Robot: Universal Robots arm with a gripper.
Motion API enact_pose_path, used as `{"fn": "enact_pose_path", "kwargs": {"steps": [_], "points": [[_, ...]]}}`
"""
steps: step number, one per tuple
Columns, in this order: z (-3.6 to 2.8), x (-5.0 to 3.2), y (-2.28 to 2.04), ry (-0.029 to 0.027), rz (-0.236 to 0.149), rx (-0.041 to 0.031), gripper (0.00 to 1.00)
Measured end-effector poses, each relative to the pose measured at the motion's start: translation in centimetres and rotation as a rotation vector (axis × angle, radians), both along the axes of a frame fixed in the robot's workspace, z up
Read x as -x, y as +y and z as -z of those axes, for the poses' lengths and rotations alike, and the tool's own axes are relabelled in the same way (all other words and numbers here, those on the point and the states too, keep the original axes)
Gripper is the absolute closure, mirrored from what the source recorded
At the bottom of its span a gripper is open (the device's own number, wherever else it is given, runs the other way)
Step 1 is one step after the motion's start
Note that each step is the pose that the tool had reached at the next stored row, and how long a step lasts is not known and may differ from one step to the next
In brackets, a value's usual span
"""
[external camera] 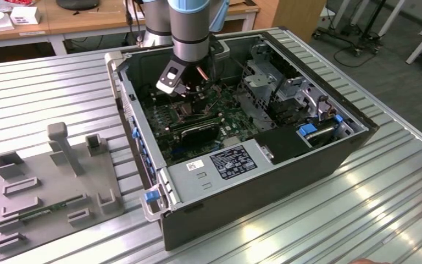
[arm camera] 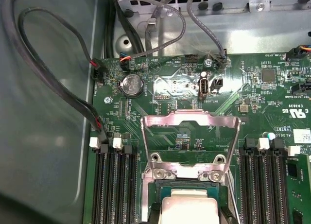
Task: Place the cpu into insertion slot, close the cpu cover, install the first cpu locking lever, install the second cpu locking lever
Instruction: 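Place the cpu into insertion slot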
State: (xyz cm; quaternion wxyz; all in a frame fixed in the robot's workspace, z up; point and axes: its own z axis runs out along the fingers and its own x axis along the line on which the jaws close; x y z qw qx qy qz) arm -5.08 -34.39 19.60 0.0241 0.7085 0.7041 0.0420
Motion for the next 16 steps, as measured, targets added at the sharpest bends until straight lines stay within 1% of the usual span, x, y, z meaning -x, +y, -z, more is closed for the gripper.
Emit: {"fn": "enact_pose_path", "kwargs": {"steps": [7,13,16], "points": [[0.12,0.06,0.21,0.0001,0.0,-0.0018,0.46],[0.4,0.13,0.23,0.0005,0.0,-0.0036,0.46],[0.44,0.13,0.24,0.0002,0.0,-0.0041,0.46]]}}
